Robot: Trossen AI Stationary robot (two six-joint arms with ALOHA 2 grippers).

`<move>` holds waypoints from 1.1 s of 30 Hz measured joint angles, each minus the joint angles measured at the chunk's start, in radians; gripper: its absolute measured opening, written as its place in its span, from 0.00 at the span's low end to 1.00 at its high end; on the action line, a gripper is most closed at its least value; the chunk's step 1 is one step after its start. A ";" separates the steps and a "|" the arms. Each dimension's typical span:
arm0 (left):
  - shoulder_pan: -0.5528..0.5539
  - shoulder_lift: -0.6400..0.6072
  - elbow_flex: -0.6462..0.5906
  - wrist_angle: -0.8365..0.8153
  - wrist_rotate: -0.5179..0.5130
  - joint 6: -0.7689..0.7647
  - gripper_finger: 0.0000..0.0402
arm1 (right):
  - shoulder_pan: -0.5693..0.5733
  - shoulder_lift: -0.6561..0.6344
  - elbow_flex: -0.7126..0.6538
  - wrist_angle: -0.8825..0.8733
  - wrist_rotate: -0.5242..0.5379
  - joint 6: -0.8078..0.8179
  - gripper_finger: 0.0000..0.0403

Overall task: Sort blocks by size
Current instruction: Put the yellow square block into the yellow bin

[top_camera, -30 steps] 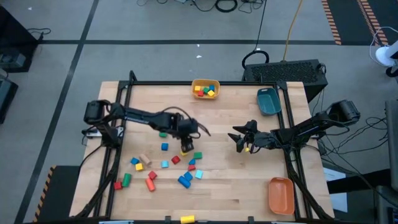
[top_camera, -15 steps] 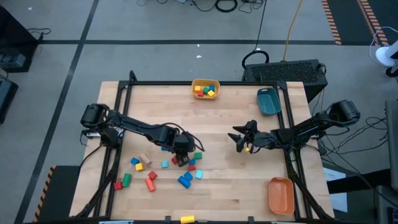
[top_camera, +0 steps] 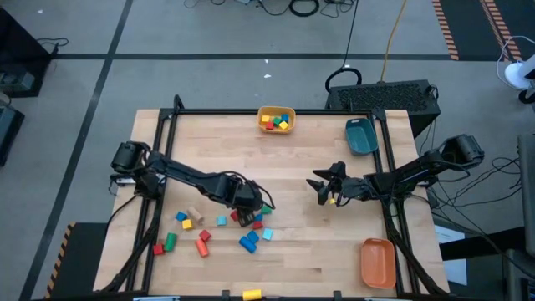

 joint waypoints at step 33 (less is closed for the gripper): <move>0.024 0.108 0.000 0.044 -0.038 0.128 0.35 | 0.000 0.000 0.000 -0.019 -0.005 0.019 0.57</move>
